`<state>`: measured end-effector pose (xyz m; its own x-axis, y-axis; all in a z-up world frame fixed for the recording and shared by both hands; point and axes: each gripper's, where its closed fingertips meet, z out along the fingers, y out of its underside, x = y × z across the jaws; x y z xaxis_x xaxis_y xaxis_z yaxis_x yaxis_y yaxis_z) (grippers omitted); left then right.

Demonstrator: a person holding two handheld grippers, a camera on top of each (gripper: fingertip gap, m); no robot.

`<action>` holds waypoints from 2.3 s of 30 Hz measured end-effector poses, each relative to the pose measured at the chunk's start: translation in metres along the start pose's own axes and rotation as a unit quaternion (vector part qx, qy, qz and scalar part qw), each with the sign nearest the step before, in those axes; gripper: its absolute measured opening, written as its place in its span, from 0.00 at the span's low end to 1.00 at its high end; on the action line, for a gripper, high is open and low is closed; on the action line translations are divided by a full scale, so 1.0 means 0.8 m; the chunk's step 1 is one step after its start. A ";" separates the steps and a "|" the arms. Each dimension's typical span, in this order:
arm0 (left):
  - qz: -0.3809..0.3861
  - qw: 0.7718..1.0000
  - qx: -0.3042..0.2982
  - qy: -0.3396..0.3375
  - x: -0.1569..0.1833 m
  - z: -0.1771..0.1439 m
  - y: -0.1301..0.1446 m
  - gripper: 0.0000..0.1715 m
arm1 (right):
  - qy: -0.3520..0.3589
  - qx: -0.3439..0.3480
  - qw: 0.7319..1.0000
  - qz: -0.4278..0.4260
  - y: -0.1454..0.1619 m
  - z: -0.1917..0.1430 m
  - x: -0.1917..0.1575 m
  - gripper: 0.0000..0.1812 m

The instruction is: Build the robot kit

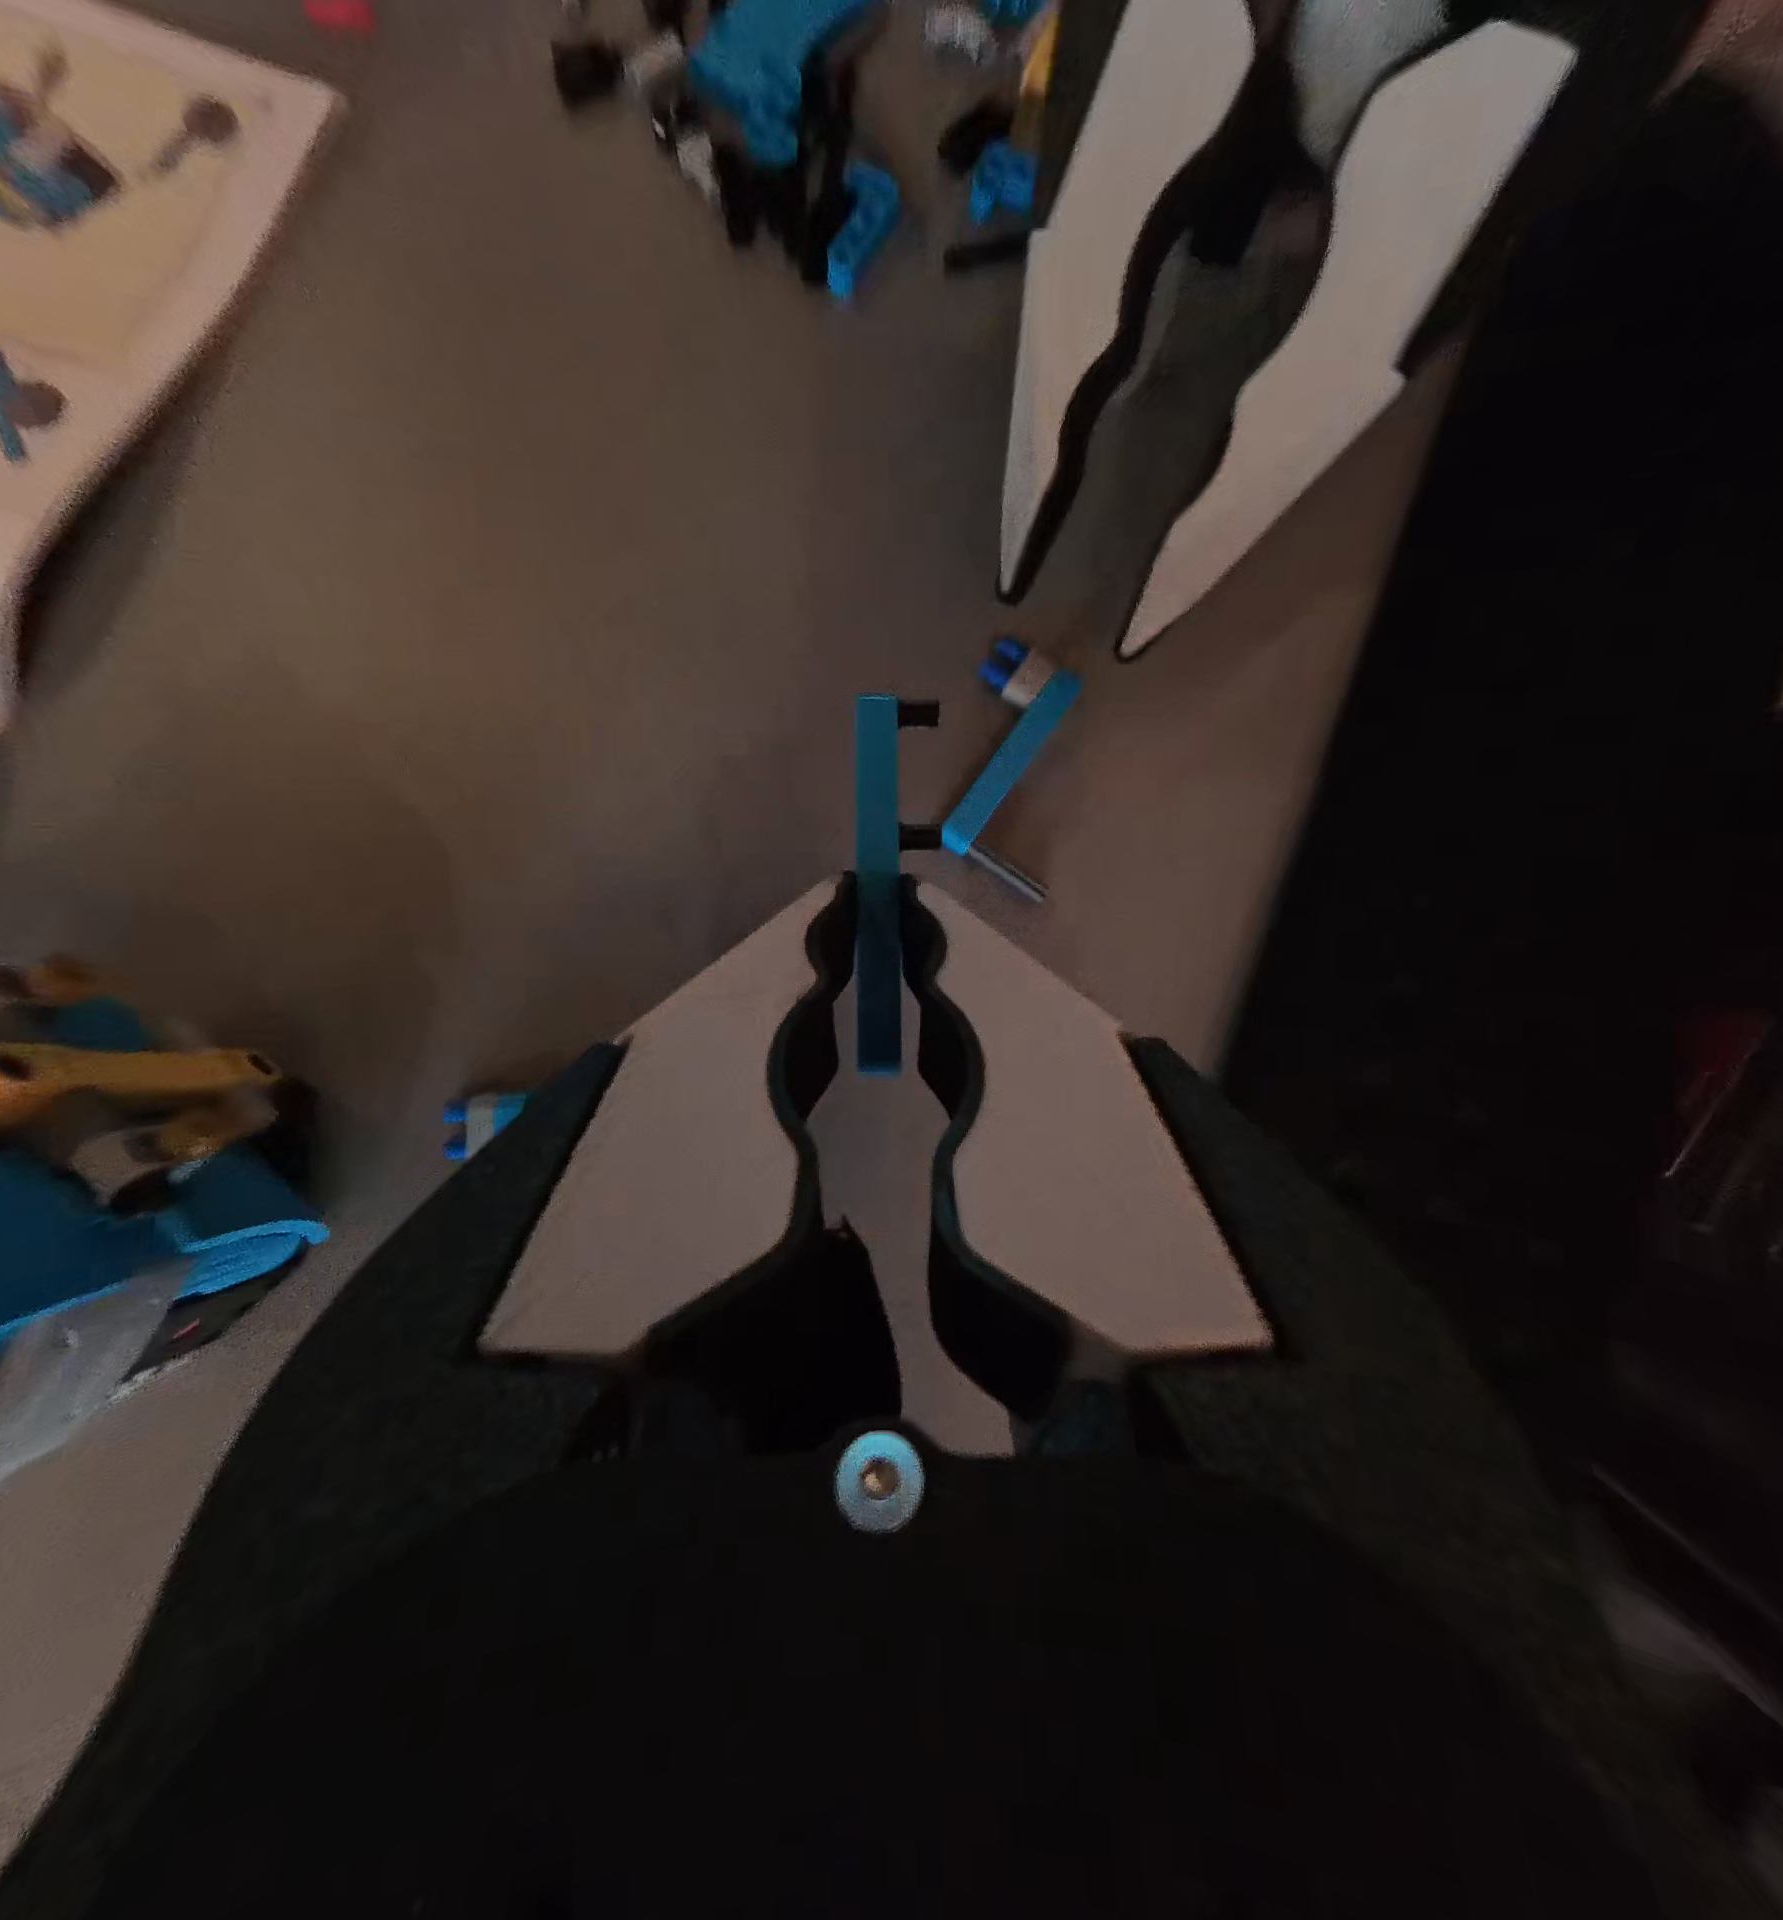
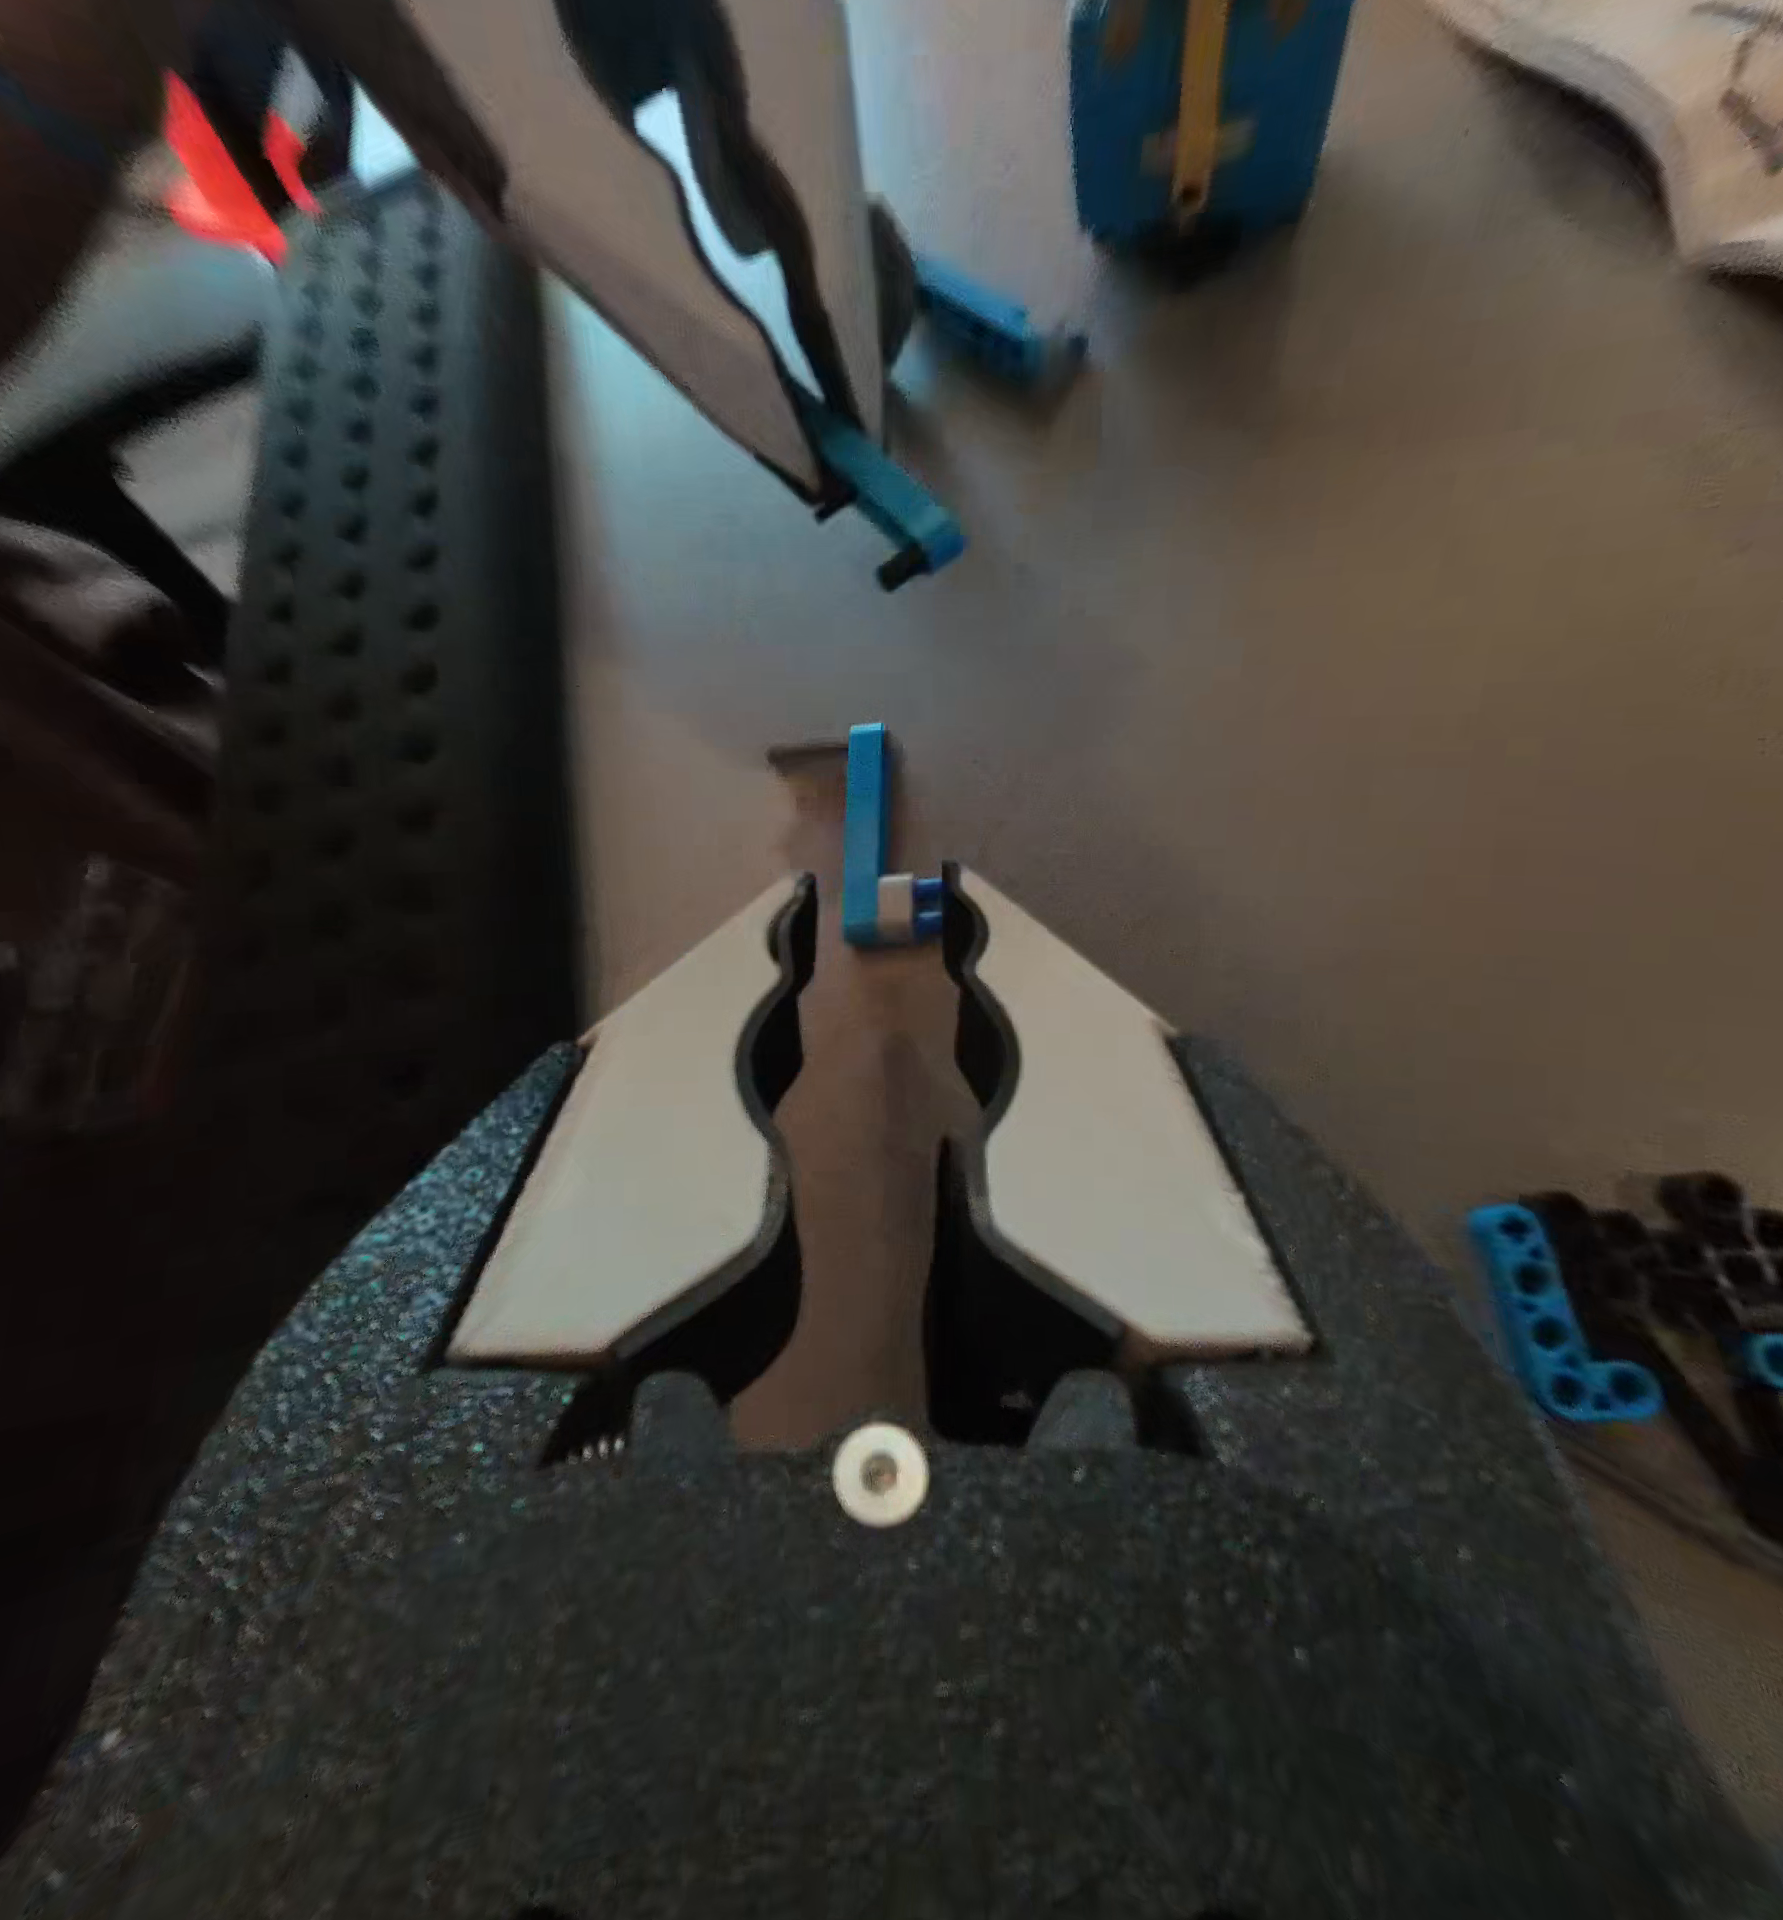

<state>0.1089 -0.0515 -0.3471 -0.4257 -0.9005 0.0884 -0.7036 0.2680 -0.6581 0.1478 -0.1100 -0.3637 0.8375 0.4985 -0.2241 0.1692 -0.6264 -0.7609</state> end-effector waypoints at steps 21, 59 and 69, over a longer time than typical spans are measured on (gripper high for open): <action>0.069 0.993 -0.084 0.047 0.008 0.037 0.044 0.04 | -0.077 -0.012 0.988 -0.130 -0.021 0.046 -0.031 0.19; 0.037 0.995 -0.038 0.079 0.034 0.030 0.028 0.19 | -0.050 -0.051 0.985 -0.155 -0.002 0.065 -0.016 0.13; 0.046 0.995 -0.059 0.070 0.037 0.050 0.030 0.13 | -0.055 -0.051 0.988 -0.137 -0.002 0.064 -0.016 0.13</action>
<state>0.1024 -0.0850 -0.3902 -0.5615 -0.8155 0.1404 -0.7156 0.3934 -0.5771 0.1098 -0.0846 -0.3909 0.6923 0.7163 -0.0872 0.4376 -0.5128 -0.7386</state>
